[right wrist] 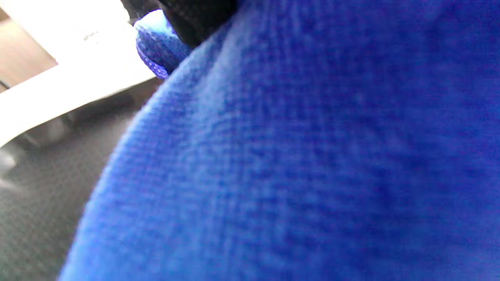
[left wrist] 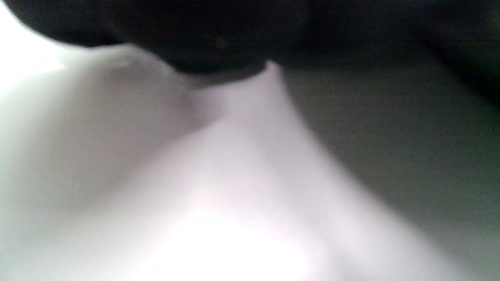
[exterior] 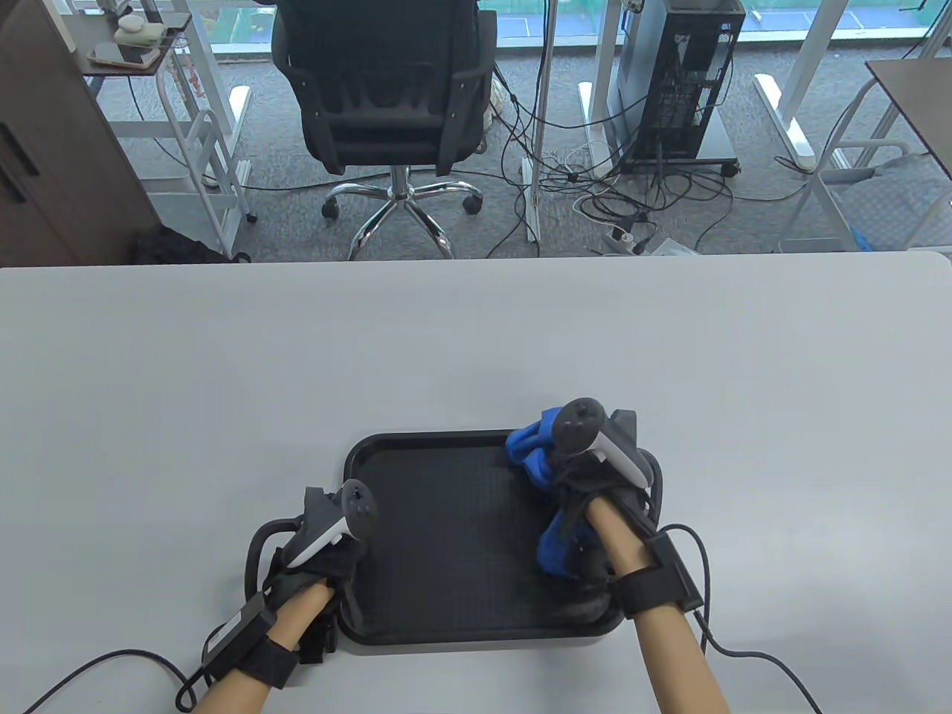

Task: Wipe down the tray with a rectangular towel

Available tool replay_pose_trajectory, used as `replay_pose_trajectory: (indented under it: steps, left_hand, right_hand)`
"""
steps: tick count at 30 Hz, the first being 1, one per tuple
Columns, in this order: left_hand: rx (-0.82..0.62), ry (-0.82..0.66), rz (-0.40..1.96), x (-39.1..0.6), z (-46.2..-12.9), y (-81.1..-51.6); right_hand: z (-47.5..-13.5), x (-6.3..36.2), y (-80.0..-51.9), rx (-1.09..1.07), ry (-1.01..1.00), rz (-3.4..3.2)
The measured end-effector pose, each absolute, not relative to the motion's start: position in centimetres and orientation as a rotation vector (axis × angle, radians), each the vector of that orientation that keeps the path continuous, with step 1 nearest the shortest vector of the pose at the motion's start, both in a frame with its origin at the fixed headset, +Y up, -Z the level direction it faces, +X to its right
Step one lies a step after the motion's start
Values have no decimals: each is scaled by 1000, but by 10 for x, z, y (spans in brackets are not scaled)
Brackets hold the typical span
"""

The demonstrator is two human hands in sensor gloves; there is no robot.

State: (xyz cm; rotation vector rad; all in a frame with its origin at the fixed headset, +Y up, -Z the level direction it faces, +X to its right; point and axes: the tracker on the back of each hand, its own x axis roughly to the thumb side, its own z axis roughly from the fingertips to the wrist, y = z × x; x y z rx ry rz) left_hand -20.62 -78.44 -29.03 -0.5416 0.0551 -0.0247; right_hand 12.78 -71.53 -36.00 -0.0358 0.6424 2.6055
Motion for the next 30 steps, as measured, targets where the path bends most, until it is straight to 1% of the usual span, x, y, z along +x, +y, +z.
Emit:
replay_pose_trajectory:
  steps: [3,6,8,11,13,15,20,22,26,30]
  left_hand:
    - [-542,55,-23,-206,-290,-784]
    - [-542,55,-20,-206,-291,-785]
    - [-542,54,-20,-206,-291,-785]
    - [-542,54,-19,-207,-291,-785]
    - [-542,55,-19,-207,-291,-785]
    - [-542,56,-17,-207,-291,-785]
    - [-543,56,-16,-207,-291,-785]
    - [-543,56,-15,-207,-291,-785]
    - [-542,57,-12,-207,-290,-785]
    - [-542,57,-7,-207,-291,-785]
  right_hand:
    - [-368,145,-685,-58,517,2609]
    - [-372,167,-651,-86,324,2664]
    - [-371,180,-638,-102,217,2676]
    - [-364,198,-631,-122,78,2694]
    - [-354,211,-639,-131,-22,2767]
    - [-345,220,-654,-133,-17,2846]
    - [-316,230,-703,-92,120,2970]
    - [-307,230,-716,-83,163,2968]
    - [-294,224,-736,-83,311,2931]
    - [-292,221,-748,-92,396,2938]
